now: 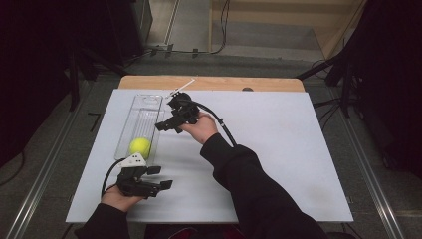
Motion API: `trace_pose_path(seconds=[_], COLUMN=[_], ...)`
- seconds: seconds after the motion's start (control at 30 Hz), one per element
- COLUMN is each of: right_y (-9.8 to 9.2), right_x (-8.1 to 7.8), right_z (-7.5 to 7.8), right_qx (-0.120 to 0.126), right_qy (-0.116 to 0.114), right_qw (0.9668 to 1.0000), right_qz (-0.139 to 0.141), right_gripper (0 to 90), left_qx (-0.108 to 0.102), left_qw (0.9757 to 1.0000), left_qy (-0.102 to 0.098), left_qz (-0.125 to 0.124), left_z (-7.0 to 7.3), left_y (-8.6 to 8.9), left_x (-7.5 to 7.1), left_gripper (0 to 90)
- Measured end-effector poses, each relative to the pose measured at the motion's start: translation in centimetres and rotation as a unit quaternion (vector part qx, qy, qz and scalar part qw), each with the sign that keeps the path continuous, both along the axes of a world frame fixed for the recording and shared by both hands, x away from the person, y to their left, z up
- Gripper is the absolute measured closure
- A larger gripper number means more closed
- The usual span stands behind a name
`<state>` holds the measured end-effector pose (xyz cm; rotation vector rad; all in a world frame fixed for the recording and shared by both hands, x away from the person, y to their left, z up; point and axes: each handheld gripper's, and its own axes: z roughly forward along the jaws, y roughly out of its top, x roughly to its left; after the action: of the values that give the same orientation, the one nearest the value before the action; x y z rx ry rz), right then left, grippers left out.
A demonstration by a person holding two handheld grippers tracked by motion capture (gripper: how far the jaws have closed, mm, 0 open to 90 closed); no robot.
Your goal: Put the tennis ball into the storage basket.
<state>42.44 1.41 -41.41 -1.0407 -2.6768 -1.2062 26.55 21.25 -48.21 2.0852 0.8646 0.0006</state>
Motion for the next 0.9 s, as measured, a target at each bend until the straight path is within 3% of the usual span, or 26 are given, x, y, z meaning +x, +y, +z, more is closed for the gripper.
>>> trace_pose_path(seconds=[0.23, 0.47, 0.6, 0.9], right_y=[-2.0, -4.2, -5.2, -7.6], right_x=[-0.9, -2.0, -2.6, -4.0], right_z=[0.1, 0.3, 0.4, -0.1], right_qx=[-0.001, 0.010, 0.011, 0.008], right_qy=[-0.004, 0.010, 0.000, -0.001], right_qw=[1.0000, 0.9999, 0.9999, 0.9999], right_qz=[-0.001, -0.005, -0.008, -0.011], right_gripper=[18.7, 20.0, 20.0, 20.1], left_qx=[-0.003, -0.006, -0.006, -0.007], left_qw=[1.0000, 1.0000, 1.0000, 0.9999], left_qy=[0.000, 0.002, 0.002, 0.005], left_qz=[0.003, 0.003, 0.005, 0.006], left_z=[0.0, 0.0, 0.0, -0.1], left_y=[0.0, 0.0, 0.0, 0.0], left_x=[0.0, 0.0, 0.1, 0.1], left_gripper=[24.5, 24.5, 24.5, 24.5])
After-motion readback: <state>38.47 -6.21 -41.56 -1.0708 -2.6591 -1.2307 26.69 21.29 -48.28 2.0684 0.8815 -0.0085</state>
